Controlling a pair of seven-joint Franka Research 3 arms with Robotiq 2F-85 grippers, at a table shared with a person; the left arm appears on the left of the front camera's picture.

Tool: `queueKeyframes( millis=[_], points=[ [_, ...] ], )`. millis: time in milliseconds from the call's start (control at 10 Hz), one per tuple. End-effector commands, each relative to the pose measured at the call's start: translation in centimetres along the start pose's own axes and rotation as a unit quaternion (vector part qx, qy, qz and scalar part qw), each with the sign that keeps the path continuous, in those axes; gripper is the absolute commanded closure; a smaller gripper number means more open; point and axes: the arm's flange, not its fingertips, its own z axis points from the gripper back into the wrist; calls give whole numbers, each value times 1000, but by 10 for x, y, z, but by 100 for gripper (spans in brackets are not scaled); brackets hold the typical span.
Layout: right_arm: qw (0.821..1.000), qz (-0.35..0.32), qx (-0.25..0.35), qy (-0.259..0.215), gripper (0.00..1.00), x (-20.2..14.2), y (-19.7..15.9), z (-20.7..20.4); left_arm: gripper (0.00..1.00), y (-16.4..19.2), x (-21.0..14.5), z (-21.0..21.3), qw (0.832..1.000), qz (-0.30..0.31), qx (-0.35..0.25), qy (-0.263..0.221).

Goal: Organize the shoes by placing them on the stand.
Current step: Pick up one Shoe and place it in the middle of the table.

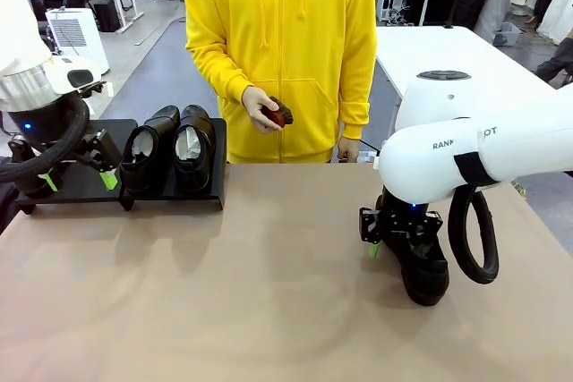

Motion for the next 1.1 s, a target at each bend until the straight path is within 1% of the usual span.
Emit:
queueKeyframes(
  millis=[0, 100, 400, 700, 800, 900, 1000],
  points=[
    [1000, 18, -19, 3, 93, 5, 2, 1, 0, 2, -1, -1, 1000, -1, -1, -4],
    [1000, 19, -24, 3, 100, 5, 2, 1, 0, 2, -1, -1, 1000, -1, -1, -4],
    [999, 22, -47, -14, 100, 2, 1, 0, 0, 2, -1, -1, 1000, -1, -1, -4],
    [998, 15, -49, -27, 100, 1, -1, 1, 0, 2, -1, -1, 1000, -1, -1, -4],
    [993, 5, -80, -86, 100, -1, -1, 8, 0, 2, -1, -1, 1000, -1, -1, -4],
    [999, 26, -37, -8, 100, 0, -4, -1, 0, 2, -1, -1, 1000, -1, -1, -4],
    [999, 26, -37, -8, 100, 0, -4, -1, 0, 2, -1, -1, 1000, -1, -1, -4]
  ],
)
